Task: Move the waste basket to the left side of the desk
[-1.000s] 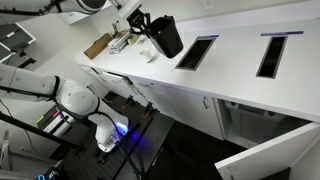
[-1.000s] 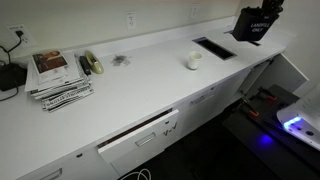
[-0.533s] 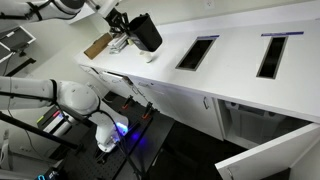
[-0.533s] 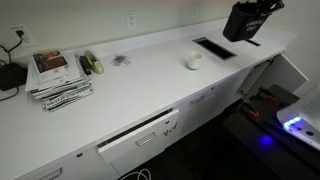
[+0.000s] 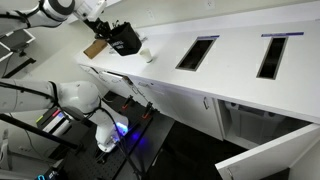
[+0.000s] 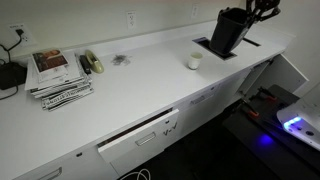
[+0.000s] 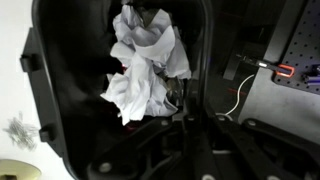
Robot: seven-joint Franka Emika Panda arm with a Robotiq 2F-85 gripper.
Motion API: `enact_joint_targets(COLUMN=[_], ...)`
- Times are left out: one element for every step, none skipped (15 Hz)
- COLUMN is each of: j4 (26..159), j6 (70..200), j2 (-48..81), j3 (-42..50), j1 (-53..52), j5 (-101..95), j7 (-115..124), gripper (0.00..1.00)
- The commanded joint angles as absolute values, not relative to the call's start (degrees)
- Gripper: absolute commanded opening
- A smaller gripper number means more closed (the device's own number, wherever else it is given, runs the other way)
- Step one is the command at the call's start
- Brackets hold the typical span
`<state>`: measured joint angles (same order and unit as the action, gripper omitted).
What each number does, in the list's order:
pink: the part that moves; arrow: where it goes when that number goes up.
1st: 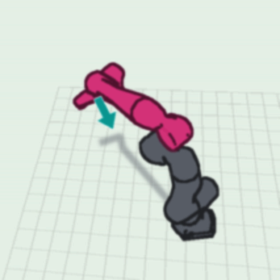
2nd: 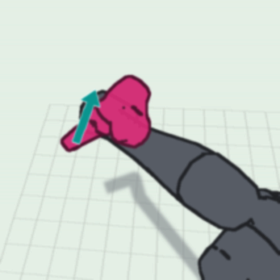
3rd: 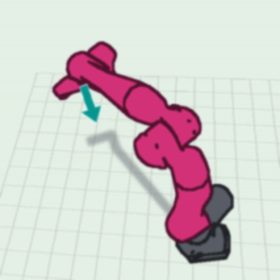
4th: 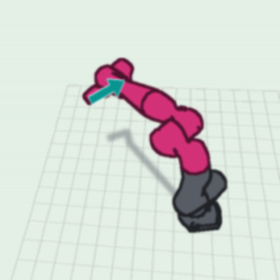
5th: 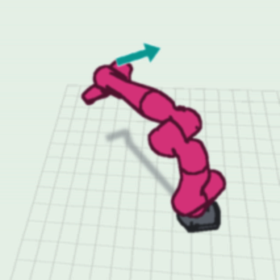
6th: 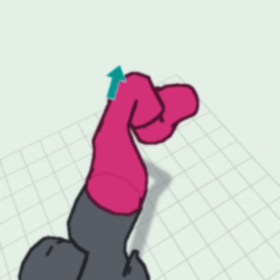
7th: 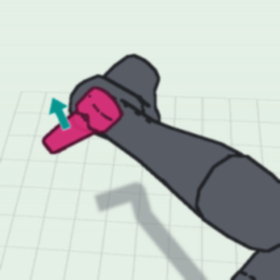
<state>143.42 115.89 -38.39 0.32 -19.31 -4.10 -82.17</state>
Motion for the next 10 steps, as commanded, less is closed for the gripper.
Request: enact_joint_targets(j4=[143.72,143.99,144.28,145.04,144.22,144.52,144.70,144.76,144.77,144.77], j6=[116.18,116.26,116.44,117.86,116.00,116.23,116.28,116.29,116.30,116.31], j2=[-37.89,-37.70,-37.62,-37.99,-37.55,-37.53,-37.53,-37.53,-37.53,-37.54], j3=[-0.18,-0.13,-0.10,-1.05,-1.48,-1.72,-1.81,-1.82,-1.82,-1.81], j1=[-23.94,-25.20,-25.93,-24.85,-23.97,-24.05,-24.08,-24.08,-24.06,-24.05], j5=[-0.31,0.95,1.76,1.05,1.16,1.13,1.11,1.11,1.11,1.10], j7=[-89.74,-92.05,-94.33,-93.59,-91.95,-92.23,-92.59,-92.65,-92.67,-92.67], gripper=[0.02,0.02,0.02,0.02,0.09,0.09,0.09,0.09,0.09,0.09])
